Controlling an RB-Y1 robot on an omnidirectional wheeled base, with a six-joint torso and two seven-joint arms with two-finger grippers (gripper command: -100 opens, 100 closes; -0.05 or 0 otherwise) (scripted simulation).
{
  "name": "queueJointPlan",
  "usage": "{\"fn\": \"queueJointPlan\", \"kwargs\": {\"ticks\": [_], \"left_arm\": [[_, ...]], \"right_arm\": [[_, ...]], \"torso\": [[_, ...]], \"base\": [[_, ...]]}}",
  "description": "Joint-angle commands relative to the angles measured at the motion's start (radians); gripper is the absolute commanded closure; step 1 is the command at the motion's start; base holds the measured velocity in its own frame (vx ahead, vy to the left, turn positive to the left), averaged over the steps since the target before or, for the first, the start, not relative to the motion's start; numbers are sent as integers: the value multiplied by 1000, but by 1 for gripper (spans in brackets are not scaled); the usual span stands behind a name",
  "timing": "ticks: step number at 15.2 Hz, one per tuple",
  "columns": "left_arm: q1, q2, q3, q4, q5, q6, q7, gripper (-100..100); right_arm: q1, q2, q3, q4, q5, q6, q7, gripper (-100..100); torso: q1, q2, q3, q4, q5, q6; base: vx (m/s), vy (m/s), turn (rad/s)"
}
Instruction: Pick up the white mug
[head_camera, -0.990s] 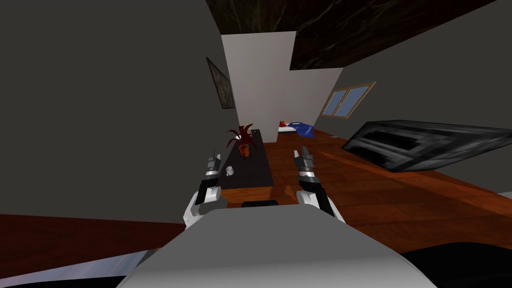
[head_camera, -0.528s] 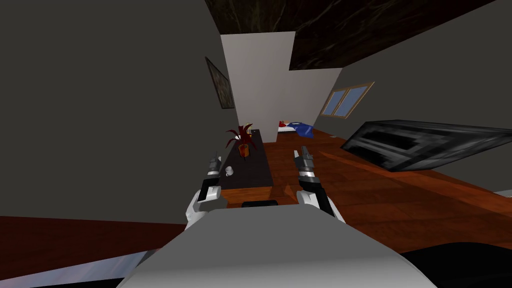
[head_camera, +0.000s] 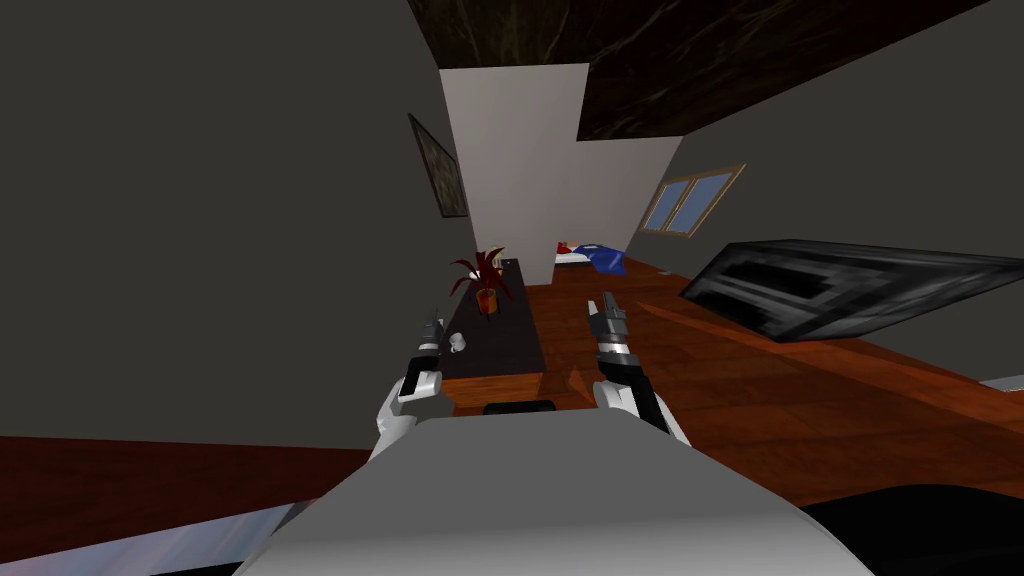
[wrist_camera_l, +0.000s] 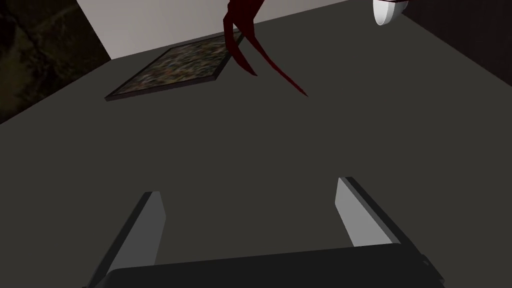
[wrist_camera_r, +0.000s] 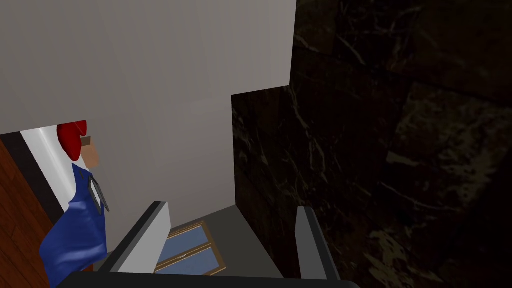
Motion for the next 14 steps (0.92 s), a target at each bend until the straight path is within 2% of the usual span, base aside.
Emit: {"fn": "queueJointPlan", "kwargs": {"ticks": [1,3,4,6,7,9,10,12,13,14], "left_arm": [[-31,9,7,50,1,8,-7,-100],[-31,9,7,87,1,8,-7,-100],[-57,18,13,115,1,14,-12,-100],[-57,18,13,153,1,14,-12,-100],[-82,26,19,187,2,20,-17,-100],[-82,26,19,219,2,20,-17,-100],[-108,34,25,253,3,26,-22,-100],[-108,34,25,285,3,26,-22,-100],[-134,41,31,308,4,32,-27,-100],[-134,41,31,329,4,32,-27,-100]], "right_arm": [[0,0,0,0,0,0,0,0],[0,0,0,0,0,0,0,0],[0,0,0,0,0,0,0,0],[0,0,0,0,0,0,0,0],[0,0,0,0,0,0,0,0],[0,0,0,0,0,0,0,0],[0,0,0,0,0,0,0,0],[0,0,0,0,0,0,0,0],[0,0,0,0,0,0,0,0],[0,0,0,0,0,0,0,0]], "torso": [[0,0,0,0,0,0],[0,0,0,0,0,0],[0,0,0,0,0,0],[0,0,0,0,0,0],[0,0,0,0,0,0],[0,0,0,0,0,0],[0,0,0,0,0,0],[0,0,0,0,0,0],[0,0,0,0,0,0],[0,0,0,0,0,0]], "base": [[-3,-10,-8],[-2,-9,-10],[-2,-9,-6],[-1,-9,-9],[-1,-11,-8],[-1,-9,-8],[-1,-8,-11],[-1,-8,-6],[-1,-10,-8],[-1,-11,-10]]}}
